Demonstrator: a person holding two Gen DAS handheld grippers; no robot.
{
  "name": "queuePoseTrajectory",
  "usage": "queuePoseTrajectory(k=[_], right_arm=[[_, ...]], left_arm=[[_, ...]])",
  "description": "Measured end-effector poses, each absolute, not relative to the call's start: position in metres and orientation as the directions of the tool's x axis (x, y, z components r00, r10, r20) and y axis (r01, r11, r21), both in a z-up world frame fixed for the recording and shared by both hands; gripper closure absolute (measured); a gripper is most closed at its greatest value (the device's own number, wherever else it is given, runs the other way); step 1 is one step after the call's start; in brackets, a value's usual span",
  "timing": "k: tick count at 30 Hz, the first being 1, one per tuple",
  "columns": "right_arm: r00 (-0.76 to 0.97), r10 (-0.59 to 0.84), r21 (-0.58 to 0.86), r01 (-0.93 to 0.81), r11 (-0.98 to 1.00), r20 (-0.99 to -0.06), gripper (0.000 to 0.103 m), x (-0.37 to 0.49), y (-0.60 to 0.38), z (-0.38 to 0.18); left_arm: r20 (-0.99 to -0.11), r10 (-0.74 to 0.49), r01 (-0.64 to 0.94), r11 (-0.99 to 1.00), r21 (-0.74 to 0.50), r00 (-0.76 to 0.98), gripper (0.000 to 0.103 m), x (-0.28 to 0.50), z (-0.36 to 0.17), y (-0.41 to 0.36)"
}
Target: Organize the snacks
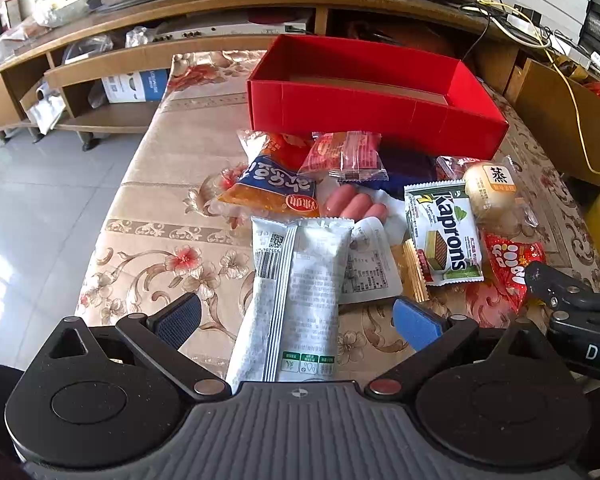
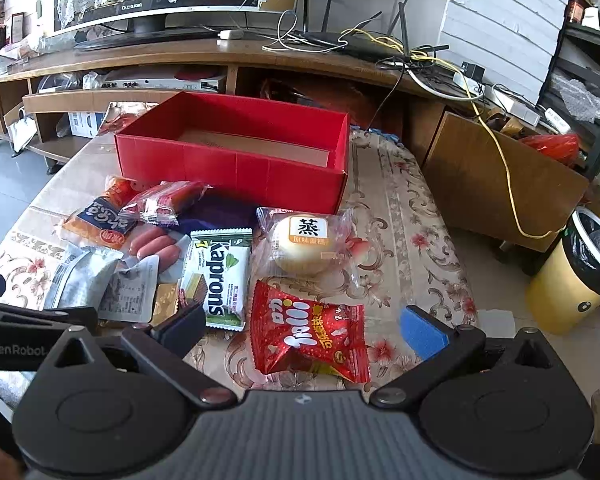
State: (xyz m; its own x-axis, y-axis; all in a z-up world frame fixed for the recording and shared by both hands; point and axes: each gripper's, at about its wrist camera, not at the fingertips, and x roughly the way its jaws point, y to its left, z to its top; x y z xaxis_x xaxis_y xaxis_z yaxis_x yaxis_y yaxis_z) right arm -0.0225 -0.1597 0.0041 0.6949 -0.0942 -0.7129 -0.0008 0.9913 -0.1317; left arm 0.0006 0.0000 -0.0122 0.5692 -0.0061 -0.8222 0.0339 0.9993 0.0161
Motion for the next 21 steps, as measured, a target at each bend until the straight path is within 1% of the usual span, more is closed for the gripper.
queuePoseTrajectory(k=[21], right_arm=[[0.675,-0.090,-0.138,-0.017,0.990,-0.732,0.000,-0.0204,-0.1578,0.0000]], left_arm=[[-0.831,-0.014,0.048,0.999,0.015,0.557,0.000,-0.0006,-0.0155,-0.0011]])
